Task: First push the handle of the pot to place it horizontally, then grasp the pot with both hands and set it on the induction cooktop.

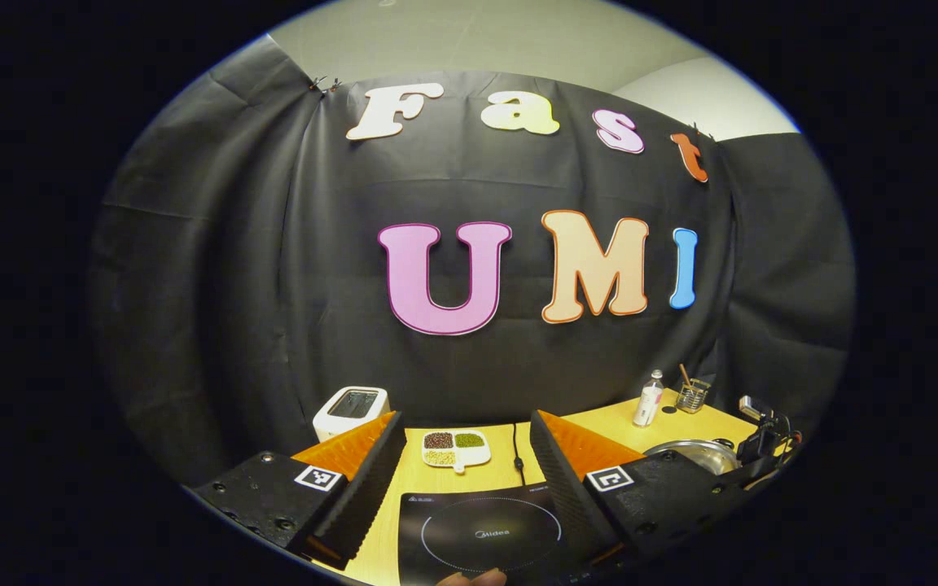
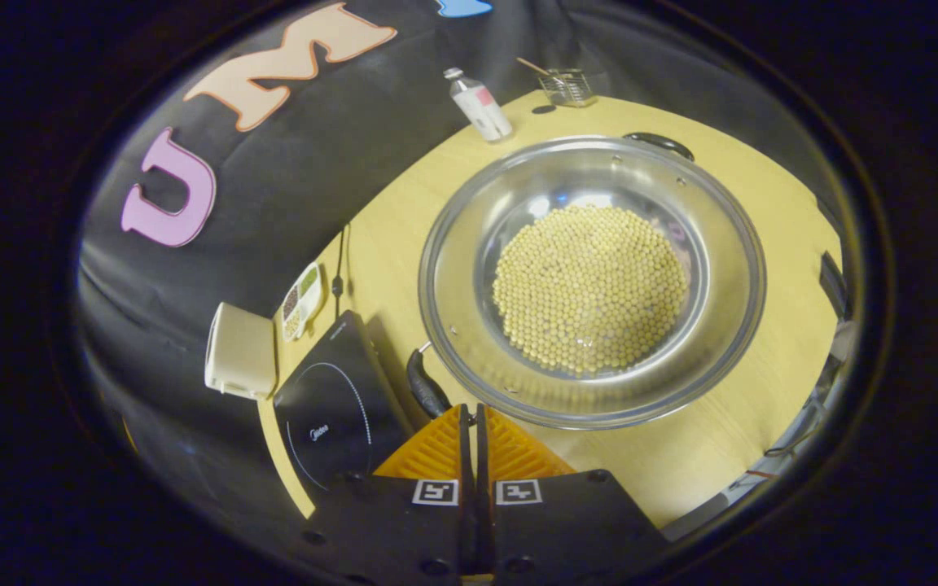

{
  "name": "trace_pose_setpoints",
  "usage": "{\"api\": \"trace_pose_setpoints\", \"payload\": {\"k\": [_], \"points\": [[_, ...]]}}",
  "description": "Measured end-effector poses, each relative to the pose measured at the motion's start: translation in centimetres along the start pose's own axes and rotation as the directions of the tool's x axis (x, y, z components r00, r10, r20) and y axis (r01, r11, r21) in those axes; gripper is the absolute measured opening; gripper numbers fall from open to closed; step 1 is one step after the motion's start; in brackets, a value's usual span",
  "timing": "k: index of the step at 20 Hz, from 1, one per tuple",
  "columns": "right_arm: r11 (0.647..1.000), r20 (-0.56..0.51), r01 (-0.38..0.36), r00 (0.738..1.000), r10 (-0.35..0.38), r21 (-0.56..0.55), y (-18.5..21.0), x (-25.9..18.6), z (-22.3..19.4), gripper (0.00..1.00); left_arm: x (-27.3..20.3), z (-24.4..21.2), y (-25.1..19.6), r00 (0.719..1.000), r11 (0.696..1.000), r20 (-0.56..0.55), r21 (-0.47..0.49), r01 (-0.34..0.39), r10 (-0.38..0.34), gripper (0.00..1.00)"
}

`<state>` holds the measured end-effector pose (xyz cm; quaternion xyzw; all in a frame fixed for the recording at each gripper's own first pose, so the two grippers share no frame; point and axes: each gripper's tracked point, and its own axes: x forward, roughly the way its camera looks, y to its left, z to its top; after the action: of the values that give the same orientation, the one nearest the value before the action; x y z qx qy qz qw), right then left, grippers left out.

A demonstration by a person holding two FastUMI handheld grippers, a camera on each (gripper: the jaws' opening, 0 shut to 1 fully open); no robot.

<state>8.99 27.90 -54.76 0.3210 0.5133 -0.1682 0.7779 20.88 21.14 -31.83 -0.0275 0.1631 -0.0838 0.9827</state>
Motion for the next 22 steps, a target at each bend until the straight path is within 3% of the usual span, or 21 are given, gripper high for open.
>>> {"api": "trace_pose_setpoints", "payload": {"k": [5, 12, 14, 15, 17, 18, 19, 22], "points": [[0.985, 0.106, 0.028, 0.994, -0.010, -0.173, -2.6, -1.9, 4.3, 0.03, -0.3, -1.3, -3.0, 0.998, 0.999, -0.052, -0.026, 0.037, -0.038, 0.94], [0.919, 0.181, 0.068, 0.984, 0.003, -0.389, -7.2, -2.7, 11.2, 0.00, -0.6, -2.4, -9.2, 0.993, 1.000, -0.119, -0.015, -0.001, -0.001, 0.94], [0.904, 0.187, 0.067, 0.982, 0.014, -0.422, -8.3, -2.9, 13.0, 0.12, -0.5, -2.6, -11.5, 0.992, 1.000, -0.128, -0.009, -0.009, 0.008, 0.94], [0.896, 0.190, 0.064, 0.982, 0.023, -0.439, -8.9, -2.8, 14.0, 0.11, -0.5, -3.0, -12.7, 0.990, 1.000, -0.142, -0.010, -0.010, 0.009, 0.94], [0.876, 0.191, 0.072, 0.981, 0.024, -0.478, -10.4, -2.6, 15.8, 0.19, -0.7, -3.9, -14.9, 0.987, 1.000, -0.163, -0.013, -0.022, 0.019, 0.89], [0.862, 0.196, 0.078, 0.980, 0.026, -0.501, -11.1, -2.4, 16.7, 0.24, -0.8, -4.3, -15.9, 0.985, 1.000, -0.171, -0.011, -0.029, 0.027, 0.91], [0.846, 0.200, 0.081, 0.979, 0.031, -0.527, -11.7, -2.3, 17.4, 0.34, -0.7, -4.7, -16.7, 0.984, 0.999, -0.176, -0.005, -0.038, 0.037, 0.91], [0.815, 0.205, 0.077, 0.977, 0.052, -0.574, -12.7, -2.0, 19.3, 0.50, -0.6, -6.9, -19.5, 0.975, 0.999, -0.218, 0.011, -0.035, 0.037, 0.90]]}}
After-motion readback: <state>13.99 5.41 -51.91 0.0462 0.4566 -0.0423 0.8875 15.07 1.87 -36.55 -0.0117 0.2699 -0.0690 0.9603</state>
